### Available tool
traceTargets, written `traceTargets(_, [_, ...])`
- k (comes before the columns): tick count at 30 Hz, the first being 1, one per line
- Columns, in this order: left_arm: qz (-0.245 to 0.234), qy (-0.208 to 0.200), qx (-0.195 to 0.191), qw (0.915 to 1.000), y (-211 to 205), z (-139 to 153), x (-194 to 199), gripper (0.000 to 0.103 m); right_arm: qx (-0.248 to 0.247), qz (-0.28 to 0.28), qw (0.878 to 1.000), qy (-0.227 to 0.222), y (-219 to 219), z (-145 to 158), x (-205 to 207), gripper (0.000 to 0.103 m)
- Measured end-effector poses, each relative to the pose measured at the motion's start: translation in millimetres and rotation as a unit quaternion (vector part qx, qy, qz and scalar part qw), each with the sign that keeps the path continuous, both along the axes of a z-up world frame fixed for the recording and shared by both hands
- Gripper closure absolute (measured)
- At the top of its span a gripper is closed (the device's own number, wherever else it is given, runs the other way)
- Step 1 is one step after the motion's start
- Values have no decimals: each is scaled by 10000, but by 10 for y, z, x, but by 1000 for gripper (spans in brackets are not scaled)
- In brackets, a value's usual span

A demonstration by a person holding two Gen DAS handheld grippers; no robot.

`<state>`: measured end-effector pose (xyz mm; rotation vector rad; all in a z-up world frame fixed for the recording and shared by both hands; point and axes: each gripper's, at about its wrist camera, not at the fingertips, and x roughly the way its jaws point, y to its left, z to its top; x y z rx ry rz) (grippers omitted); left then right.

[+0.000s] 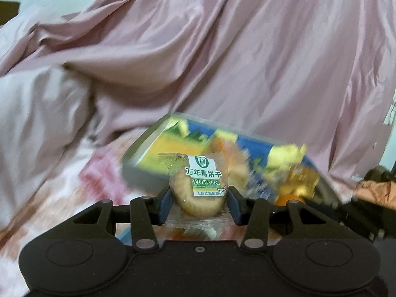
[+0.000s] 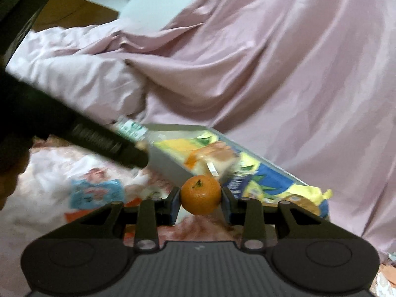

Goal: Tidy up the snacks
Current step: 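Carry the round cake to the tray with the left tool while the right tool carries the orange there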

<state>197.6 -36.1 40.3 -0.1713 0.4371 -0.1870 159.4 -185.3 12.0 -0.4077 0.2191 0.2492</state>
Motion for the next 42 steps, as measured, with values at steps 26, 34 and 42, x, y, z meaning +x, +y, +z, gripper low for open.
traceTargets(26, [-741,734,46,9945,-1182,53,912,54,937,-1423,9846,395,-958,244,440,64])
traceTargets(34, [-645,876,34,9941,-1143,-29,963,54,899,-1387,9848,535,-923,226,458,64])
traceTargets(42, [-635,895,20,9940,-1134,-40,976,54,875,-1409,9843,610,-908,210,477,64])
